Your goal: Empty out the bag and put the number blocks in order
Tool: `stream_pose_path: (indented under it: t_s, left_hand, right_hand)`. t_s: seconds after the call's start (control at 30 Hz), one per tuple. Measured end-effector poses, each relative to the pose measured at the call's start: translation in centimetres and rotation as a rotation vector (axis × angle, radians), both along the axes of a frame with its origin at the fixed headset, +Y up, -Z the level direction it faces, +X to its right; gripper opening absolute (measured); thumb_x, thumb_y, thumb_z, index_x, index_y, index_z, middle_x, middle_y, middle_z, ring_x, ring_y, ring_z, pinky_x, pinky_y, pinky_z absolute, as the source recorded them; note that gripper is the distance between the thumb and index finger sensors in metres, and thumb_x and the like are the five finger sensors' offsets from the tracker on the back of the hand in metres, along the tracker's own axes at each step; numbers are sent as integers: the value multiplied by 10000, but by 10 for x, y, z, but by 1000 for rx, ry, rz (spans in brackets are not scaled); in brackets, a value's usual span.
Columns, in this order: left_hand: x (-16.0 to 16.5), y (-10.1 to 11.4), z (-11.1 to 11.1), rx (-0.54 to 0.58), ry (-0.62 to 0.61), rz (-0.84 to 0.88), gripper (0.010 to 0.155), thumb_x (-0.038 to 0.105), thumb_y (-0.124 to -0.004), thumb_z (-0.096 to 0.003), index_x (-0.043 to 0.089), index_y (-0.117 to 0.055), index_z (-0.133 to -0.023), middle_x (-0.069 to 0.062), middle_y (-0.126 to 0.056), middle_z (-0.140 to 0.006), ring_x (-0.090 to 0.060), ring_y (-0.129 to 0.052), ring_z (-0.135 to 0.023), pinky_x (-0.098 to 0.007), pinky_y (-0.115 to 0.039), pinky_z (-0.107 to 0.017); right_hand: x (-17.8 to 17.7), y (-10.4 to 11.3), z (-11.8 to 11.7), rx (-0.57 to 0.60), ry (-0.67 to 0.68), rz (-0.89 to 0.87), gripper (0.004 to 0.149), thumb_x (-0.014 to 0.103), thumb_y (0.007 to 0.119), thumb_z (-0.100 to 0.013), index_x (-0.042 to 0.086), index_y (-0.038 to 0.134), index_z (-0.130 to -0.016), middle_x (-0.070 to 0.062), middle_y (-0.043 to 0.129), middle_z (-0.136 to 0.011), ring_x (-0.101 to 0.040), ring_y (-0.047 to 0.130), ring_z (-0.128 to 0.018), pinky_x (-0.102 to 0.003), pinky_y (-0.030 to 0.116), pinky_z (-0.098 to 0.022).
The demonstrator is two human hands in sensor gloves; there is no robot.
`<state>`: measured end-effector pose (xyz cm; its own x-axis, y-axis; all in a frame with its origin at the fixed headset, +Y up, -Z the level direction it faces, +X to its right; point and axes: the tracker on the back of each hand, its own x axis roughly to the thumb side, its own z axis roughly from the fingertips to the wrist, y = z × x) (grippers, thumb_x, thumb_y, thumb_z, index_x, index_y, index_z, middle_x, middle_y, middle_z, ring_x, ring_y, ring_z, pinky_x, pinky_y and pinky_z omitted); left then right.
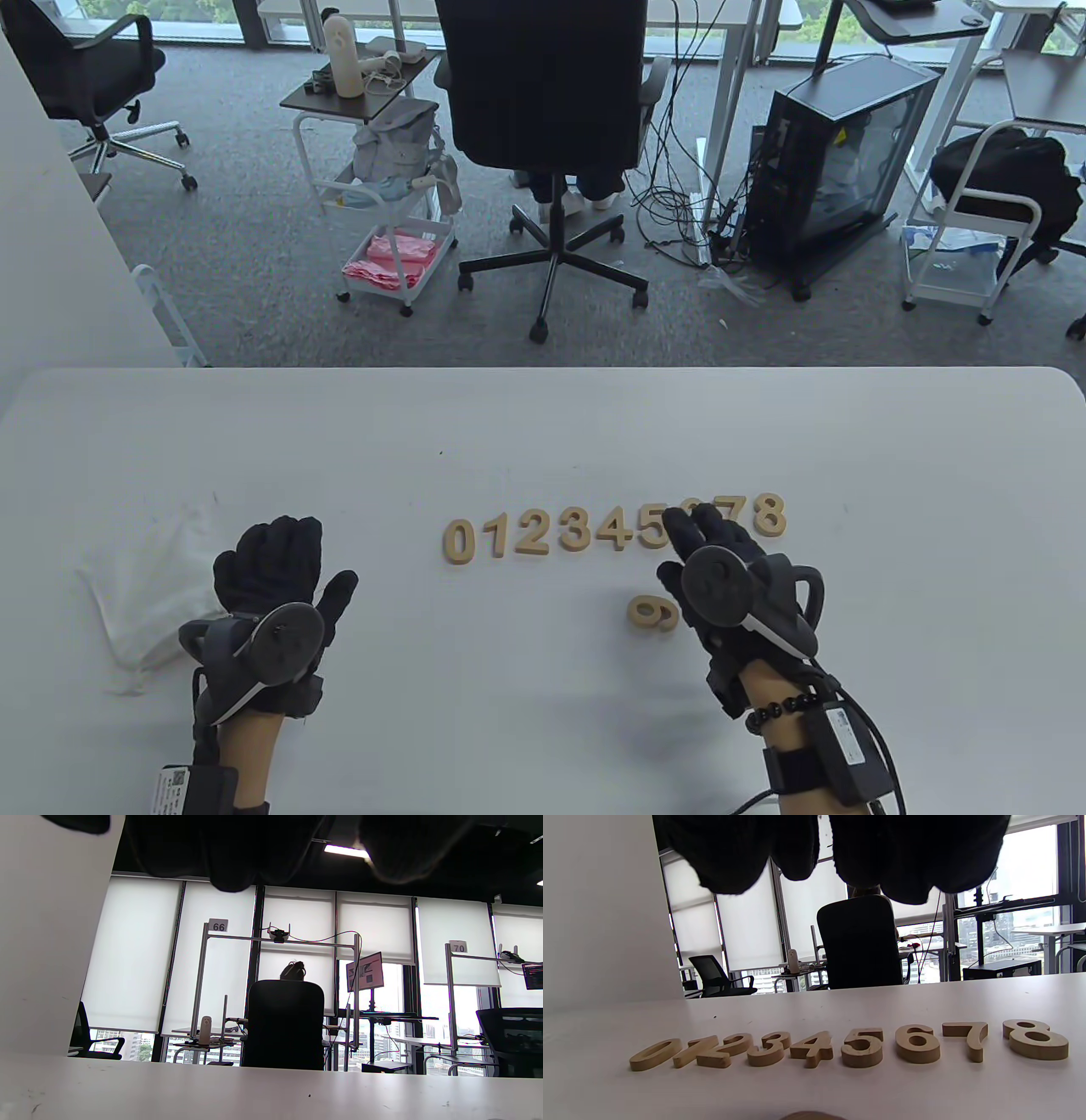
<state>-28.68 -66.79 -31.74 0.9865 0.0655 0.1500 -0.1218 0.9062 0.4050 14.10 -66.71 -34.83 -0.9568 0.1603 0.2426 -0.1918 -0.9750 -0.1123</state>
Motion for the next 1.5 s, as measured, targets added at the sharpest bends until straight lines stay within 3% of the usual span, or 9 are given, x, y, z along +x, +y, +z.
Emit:
stream_pose_path:
  t_s: [0.23,0.33,0.6,0.77,1.23,1.5]
  left_hand:
    - [1,-1,0,3,-3,-7,743,521,-714,-512,56,-616,-1084,-282,-632,-1088,-611,-675,-972,-805,-510,-639]
    - [1,-2,0,-1,3,-16,742,522,-714,-512,58,-618,-1084,-284,-633,-1088,-611,-676,-972,-805,-511,-640]
    - [1,-2,1,-2,9,-12,743,522,-714,-512,58,-617,-1084,-282,-633,-1088,-610,-676,-973,-804,-512,-640]
    - [1,-2,1,-4,8,-13,744,522,-713,-512,57,-615,-1085,-284,-633,-1088,-610,-675,-973,-805,-512,-640]
    - [1,-2,1,-12,8,-11,743,522,-714,-512,57,-617,-1084,-279,-632,-1089,-611,-678,-972,-805,-512,-639]
    - [1,-2,1,-12,9,-7,742,522,-713,-513,58,-616,-1084,-280,-633,-1089,-610,-676,-973,-804,-512,-640]
  right_hand:
    - [-25,-49,-4,-155,58,118,634,377,770,-524,183,569,-1093,-289,540,-1123,-565,699,-952,-674,663,-689]
    - [-28,-65,-8,-152,64,204,628,358,776,-522,202,562,-1091,-279,518,-1133,-571,672,-966,-680,647,-697]
    - [-30,-92,-16,-261,55,254,640,352,759,-531,223,503,-1103,-291,440,-1149,-585,614,-987,-697,601,-710]
    - [-28,-105,-22,-320,43,272,609,338,745,-540,243,513,-1095,-264,490,-1144,-578,637,-978,-694,607,-706]
    - [-30,-106,-22,-229,27,308,563,316,783,-514,251,614,-1046,-196,679,-1073,-502,789,-905,-613,735,-663]
    - [-35,-104,-20,-190,10,337,561,321,817,-483,202,685,-1015,-186,793,-969,-451,896,-784,-549,804,-612]
